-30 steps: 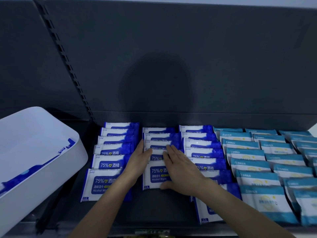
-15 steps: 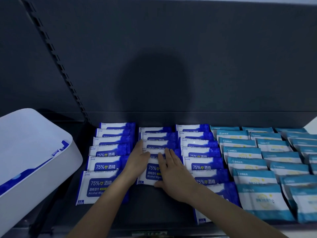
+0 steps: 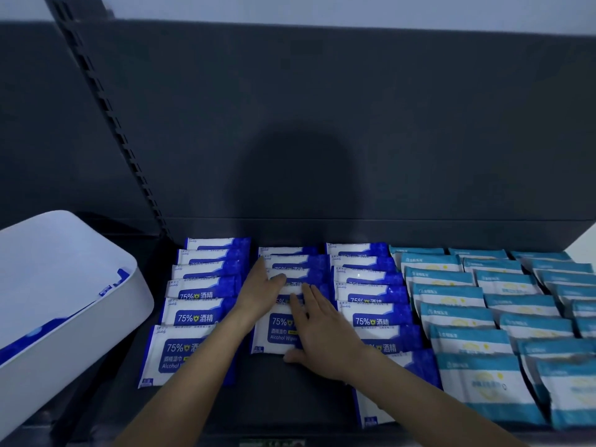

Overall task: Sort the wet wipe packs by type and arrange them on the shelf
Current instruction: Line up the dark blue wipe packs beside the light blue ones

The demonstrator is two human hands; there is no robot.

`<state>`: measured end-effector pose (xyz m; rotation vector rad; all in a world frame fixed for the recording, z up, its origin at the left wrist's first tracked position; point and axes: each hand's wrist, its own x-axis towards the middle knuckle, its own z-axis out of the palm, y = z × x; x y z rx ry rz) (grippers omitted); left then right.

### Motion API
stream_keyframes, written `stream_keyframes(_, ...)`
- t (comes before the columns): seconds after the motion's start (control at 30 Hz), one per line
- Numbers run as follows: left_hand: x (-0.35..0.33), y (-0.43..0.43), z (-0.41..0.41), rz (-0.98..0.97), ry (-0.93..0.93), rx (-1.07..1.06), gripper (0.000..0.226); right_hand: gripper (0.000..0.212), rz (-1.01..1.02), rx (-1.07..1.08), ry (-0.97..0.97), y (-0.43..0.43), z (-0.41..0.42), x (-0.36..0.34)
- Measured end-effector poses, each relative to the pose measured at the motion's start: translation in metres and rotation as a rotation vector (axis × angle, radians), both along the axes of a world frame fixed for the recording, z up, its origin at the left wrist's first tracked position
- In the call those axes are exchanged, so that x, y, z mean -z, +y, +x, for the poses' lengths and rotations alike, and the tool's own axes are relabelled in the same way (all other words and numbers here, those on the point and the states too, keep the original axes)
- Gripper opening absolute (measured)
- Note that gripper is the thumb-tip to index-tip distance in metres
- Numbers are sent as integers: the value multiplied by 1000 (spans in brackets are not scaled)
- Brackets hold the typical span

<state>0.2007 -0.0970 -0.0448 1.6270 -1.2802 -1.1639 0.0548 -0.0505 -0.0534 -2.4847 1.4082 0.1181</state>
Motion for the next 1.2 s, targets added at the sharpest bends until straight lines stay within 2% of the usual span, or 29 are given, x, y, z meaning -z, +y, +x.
stream_keyframes(0.13,-4,-6,1,38,5,18,38,97,3,-1,-22,0,0,-1)
stream_keyframes(0.4,-3,1,4,25,61,28,38,98,-14,-6,-33,1,-3,-2)
stream_keyframes(0.6,-1,12,1,-29,-109,-3,39,103,-29,-58,-31,-2,-8,2)
stream_keyframes(0.7,5,21,-1,-33,-230,42,30,104,-11,-86,-33,-4,-9,2)
stream_keyframes(0.8,0,26,-3,-51,-273,1,24,103,18,-103,-51,-7,-11,-5)
stream_keyframes(0.93,-25,42,3,-147,-456,-59,58,85,47,-115,-142,-22,-11,-21)
stream_keyframes(1.07,-51,66,27,-239,-636,-77,50,61,36,-195,-289,-36,7,-45)
stream_keyframes(1.2,-82,95,60,-307,-747,-102,41,51,-19,-303,-380,-39,42,-75)
